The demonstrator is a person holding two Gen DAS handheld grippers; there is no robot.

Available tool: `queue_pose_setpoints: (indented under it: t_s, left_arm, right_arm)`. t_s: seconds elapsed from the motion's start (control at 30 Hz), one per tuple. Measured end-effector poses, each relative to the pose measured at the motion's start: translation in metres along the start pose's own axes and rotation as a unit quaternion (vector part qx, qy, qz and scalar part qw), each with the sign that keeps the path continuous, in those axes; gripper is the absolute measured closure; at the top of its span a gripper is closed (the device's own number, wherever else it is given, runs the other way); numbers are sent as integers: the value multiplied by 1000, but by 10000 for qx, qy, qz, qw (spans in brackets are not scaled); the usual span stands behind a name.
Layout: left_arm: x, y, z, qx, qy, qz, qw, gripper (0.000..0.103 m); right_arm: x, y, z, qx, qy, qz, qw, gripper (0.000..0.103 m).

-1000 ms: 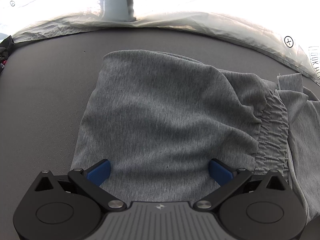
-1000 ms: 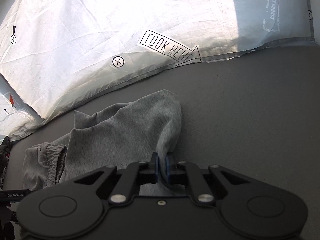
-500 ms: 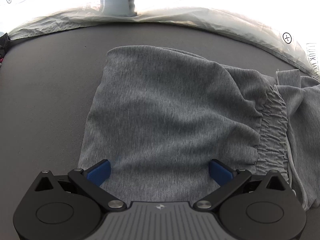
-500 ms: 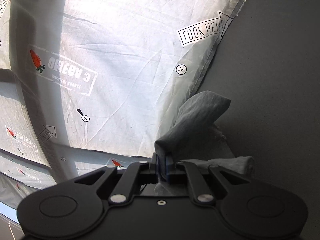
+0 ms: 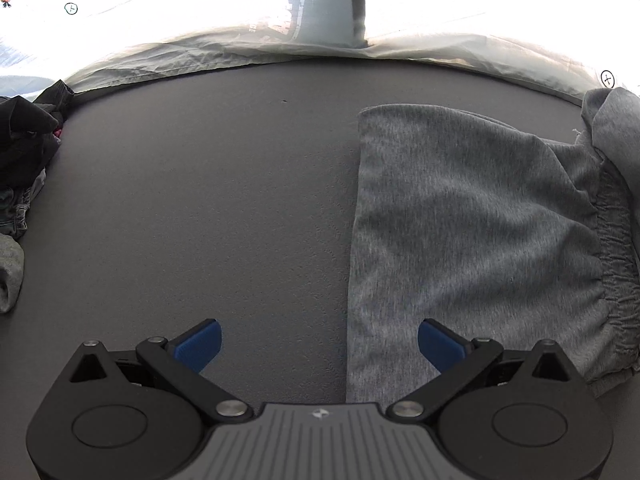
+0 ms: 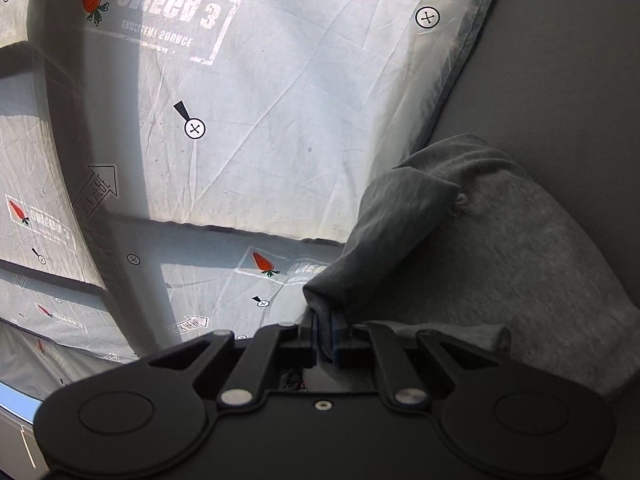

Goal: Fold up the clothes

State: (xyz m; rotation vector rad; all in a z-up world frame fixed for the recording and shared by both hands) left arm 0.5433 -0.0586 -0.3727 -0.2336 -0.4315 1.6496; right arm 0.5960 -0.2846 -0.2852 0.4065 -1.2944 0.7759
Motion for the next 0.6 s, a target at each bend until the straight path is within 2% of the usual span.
queue_pose_setpoints:
  t_s: [0.2,0.3,0.4,0.47,0.6]
  left_arm:
    - [35,4,-11,73,164,110,9998,0]
    - [47,6,-17,109,239,195,9995,0]
    - [55,5,-21,115,308,283,9991,0]
    - [60,5,-23,120,353,341,9987,0]
    - [67,5,-22,98,475,434,9979,0]
  right_arm:
    - [-6,48,-47,247,711,319,9967,92]
    - [-4,69,-68,449,1258,939,9866,86]
    - [4,87,-79,684,1309,1268,9809,80]
    - [11,97,-86,836,1047,1163,9841,80]
    - [25,99,-83,676,998,1348,9835,80]
Point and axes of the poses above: each gripper's, at about its wrist camera, not at the fingertips, and z roughly against the way its jaws point, x to its left, y to its underside, the point moved 10 cm from there along -z, roughly the way its jaws point, and after that the axes turned 1 degree about -x, right-handed, at the moved point
